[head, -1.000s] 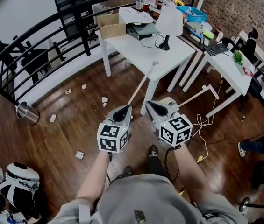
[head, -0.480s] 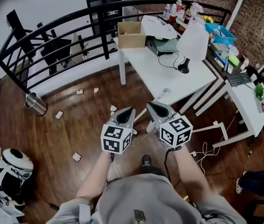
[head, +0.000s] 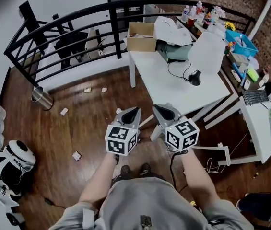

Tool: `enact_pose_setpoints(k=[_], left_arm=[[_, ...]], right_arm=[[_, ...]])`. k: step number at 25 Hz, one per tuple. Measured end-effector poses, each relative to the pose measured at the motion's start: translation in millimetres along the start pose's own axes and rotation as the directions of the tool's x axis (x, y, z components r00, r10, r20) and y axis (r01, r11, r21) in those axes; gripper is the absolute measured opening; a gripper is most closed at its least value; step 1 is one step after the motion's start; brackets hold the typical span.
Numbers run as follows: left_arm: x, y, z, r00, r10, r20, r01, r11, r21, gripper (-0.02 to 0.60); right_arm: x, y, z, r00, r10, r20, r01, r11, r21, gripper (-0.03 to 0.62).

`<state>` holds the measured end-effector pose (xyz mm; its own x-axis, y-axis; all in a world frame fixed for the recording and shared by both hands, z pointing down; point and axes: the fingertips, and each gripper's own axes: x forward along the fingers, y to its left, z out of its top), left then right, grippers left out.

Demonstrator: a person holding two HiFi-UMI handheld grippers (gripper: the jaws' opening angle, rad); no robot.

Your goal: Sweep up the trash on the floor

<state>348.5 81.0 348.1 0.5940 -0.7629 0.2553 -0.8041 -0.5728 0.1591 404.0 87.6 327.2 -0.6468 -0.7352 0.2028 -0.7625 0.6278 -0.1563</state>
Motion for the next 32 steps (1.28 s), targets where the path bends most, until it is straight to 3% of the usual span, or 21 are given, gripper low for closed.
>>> enact_pose_setpoints(k=[8, 17, 25, 32], left_arm=[[25.5, -5.8, -24.6, 0.998, -0.035, -0.056, 0.035, 0.999, -0.010, 0.008], [56.3, -12.5, -61.3, 0.988, -0.086, -0.130, 0.083, 0.996, -0.026, 0.008], [85.6, -8.0, -86.8, 0.977, -0.105, -0.183, 0.098, 0.994, -0.048, 0.008], [105.1, 4.8, -100.8, 0.972, -0.094, -0.217, 0.079, 0.994, -0.077, 0.008]], right_arm=[[-15.0, -41.6, -10.6, 0.995, -0.096, -0.037, 0.096, 0.995, 0.006, 0.000], [-25.5, -83.6, -47.1, 0.974, -0.173, -0.149, 0.176, 0.984, 0.004, 0.133], [0.7, -114.9, -82.5, 0.954, -0.136, -0.267, 0.138, 0.990, -0.011, 0.222], [41.0, -128.0, -106.0, 0.925, -0.033, -0.377, 0.029, 0.999, -0.014, 0.235]])
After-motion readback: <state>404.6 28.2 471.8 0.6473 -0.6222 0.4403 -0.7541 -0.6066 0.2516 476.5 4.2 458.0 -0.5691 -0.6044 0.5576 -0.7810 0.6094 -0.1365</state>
